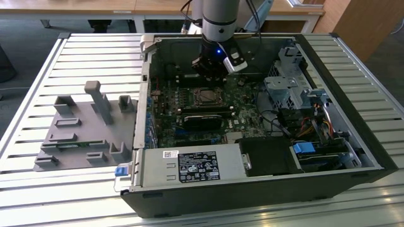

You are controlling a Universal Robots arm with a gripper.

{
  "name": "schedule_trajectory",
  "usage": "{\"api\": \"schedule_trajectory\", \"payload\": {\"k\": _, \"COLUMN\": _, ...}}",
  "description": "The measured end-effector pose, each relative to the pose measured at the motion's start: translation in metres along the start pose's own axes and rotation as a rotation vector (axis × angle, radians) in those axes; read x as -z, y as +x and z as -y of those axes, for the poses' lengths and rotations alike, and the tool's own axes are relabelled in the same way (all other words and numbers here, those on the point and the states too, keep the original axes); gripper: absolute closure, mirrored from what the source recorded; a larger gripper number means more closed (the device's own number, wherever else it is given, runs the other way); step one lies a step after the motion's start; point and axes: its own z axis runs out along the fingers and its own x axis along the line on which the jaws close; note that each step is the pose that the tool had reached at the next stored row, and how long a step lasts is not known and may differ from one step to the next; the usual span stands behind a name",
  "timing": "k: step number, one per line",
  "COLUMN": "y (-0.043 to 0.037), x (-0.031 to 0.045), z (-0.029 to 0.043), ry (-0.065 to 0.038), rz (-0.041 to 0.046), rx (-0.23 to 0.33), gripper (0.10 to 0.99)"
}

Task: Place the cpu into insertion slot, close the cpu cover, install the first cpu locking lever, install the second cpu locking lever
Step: 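Install the first cpu locking lever, then install the second cpu locking lever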

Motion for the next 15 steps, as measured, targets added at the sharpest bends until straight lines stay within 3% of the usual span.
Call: {"api": "schedule_trajectory", "payload": {"k": 15, "y": -0.0009, "x": 0.0003, "z": 0.0045, "ry": 0.0, "rz": 0.0, "rx": 0.0, "gripper": 0.98}}
